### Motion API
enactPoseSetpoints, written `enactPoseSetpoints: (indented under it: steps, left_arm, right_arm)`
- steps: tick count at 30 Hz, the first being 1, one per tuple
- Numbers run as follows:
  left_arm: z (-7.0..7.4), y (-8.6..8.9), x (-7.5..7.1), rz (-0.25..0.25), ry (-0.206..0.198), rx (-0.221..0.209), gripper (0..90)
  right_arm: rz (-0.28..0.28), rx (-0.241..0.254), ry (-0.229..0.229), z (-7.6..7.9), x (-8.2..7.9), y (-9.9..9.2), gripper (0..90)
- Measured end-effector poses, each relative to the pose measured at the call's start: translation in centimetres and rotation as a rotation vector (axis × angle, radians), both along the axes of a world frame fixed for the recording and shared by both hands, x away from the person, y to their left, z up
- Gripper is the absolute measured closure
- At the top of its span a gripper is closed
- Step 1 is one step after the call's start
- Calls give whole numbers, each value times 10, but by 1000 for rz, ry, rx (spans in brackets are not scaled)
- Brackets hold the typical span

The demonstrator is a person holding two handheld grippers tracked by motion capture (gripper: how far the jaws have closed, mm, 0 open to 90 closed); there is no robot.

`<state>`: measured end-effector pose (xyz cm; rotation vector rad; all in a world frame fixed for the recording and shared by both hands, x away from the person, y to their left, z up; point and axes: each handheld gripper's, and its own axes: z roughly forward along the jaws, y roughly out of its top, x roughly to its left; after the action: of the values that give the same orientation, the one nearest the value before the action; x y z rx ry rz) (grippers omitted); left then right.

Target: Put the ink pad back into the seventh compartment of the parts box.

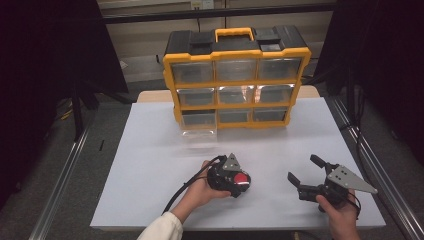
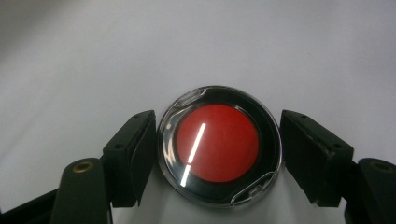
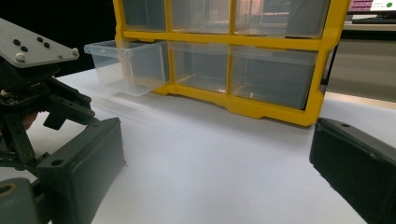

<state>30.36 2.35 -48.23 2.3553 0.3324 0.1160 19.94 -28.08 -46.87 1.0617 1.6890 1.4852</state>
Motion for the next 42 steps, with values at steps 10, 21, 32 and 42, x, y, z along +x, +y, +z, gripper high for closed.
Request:
enactPoseSetpoints:
  steps: [10,21,32,42]
  left_arm:
    - [5,2,1,43,29,-47,293]
    - [13,10,6,72,52,-77,293]
    - [23,14,10,76,65,-66,293]
    - [34,19,15,75,56,-73,293]
  right_arm:
    - [5,2,-2,0,0,0,25]
    - [-5,7,-4,0,0,-1,21]
    - [1,1,-1,0,0,0,15]
    - [-6,-2,3,-1,1,1,13]
